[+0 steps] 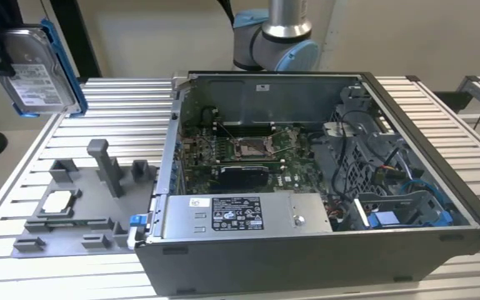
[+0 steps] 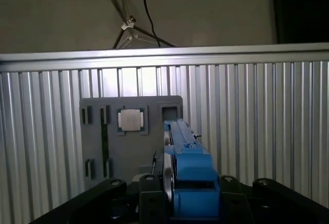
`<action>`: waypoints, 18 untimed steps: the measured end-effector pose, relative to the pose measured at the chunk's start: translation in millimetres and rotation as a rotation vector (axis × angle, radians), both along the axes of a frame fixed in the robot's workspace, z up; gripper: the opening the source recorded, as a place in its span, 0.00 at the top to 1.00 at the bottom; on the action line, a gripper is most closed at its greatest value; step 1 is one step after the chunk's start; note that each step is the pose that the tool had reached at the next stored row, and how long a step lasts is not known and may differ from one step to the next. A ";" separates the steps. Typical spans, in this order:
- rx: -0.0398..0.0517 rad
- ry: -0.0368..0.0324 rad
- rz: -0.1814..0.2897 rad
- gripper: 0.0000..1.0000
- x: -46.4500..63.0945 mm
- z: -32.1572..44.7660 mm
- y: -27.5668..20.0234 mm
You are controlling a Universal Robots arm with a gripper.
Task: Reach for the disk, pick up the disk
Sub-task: 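Pick up the disk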
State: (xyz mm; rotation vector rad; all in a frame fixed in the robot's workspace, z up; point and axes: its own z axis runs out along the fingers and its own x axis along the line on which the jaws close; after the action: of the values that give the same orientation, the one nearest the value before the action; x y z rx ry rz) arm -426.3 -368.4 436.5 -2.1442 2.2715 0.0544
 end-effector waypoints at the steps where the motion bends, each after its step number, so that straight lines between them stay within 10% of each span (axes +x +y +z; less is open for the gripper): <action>1: 0.0000 -0.0001 0.000 1.00 0.0 4.6 0.0; 10: 0.0001 -0.0001 0.000 1.00 0.0 45.3 0.0; 18: 0.0077 -0.0001 0.000 1.00 3.7 46.7 -0.1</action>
State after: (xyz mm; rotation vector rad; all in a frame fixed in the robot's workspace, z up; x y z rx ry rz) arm -422.6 -368.5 483.2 -2.1408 2.2672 0.0630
